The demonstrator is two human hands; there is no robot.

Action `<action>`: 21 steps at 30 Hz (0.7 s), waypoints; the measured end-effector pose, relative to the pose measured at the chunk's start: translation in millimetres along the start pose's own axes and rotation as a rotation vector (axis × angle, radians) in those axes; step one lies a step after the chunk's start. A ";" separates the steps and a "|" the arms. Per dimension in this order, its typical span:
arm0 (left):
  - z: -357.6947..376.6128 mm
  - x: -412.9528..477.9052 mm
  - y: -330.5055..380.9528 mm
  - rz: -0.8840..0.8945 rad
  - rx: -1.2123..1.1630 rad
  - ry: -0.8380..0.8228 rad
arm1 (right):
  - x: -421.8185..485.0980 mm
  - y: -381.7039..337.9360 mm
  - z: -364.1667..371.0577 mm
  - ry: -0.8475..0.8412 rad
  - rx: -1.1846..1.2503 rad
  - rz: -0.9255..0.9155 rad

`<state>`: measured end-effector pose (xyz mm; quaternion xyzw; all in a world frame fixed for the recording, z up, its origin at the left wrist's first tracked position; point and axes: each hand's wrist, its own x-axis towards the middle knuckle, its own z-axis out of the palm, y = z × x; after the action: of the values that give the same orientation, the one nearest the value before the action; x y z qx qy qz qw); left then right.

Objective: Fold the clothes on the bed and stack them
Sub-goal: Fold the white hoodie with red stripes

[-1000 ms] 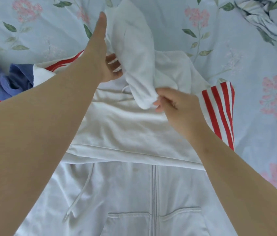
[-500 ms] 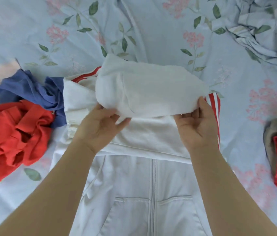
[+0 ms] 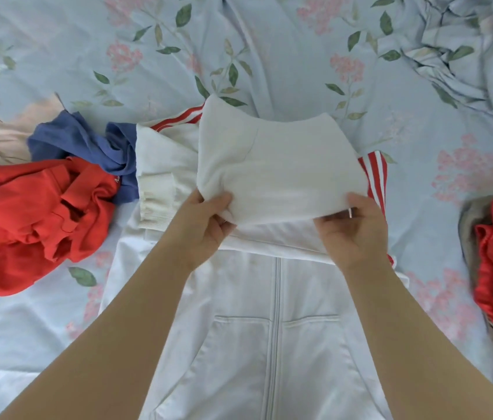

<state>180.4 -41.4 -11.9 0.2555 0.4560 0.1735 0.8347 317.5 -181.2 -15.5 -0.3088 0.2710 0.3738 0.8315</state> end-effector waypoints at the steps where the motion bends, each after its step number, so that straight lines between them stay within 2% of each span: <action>1: -8.2 -9.9 -1.7 -0.021 -0.035 -0.069 | -8.7 0.8 -5.6 -0.048 0.005 -0.009; 3: -30.4 -21.4 -15.0 -0.140 0.058 -0.033 | -20.6 8.7 -29.4 0.041 -0.092 0.066; 6: -55.9 -23.7 -34.9 -0.292 0.162 0.162 | -27.2 20.2 -58.2 0.272 -0.238 0.196; 9: -50.7 -13.4 -44.4 -0.222 0.156 0.272 | -15.5 25.5 -54.0 0.344 -0.426 0.182; 11: -40.1 -6.6 -50.0 -0.156 0.183 0.301 | -10.2 27.7 -42.3 0.383 -0.424 0.157; 13: -33.7 -7.2 -49.3 -0.104 0.043 0.231 | -12.8 24.7 -35.0 0.309 -0.273 0.104; 15: -40.6 -15.3 -46.1 -0.034 -0.177 0.124 | -23.3 19.4 -39.2 0.151 -0.115 0.055; 16: -49.6 -18.6 -47.3 -0.009 -0.196 0.101 | -28.5 19.2 -47.4 0.113 -0.111 0.067; 17: -60.6 -21.1 -51.3 -0.011 -0.139 0.120 | -33.1 21.1 -57.7 0.148 -0.183 0.103; 20: -89.1 -27.8 -70.1 -0.112 0.184 0.255 | -40.7 30.6 -89.8 0.470 -0.639 0.248; 21: -91.3 -30.5 -75.1 -0.133 0.232 0.246 | -41.9 33.5 -94.9 0.507 -0.677 0.256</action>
<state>91.1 -93.6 -76.8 0.2962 0.5874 0.0942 0.7472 246.1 -250.5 -60.3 -0.6099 0.3649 0.4537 0.5376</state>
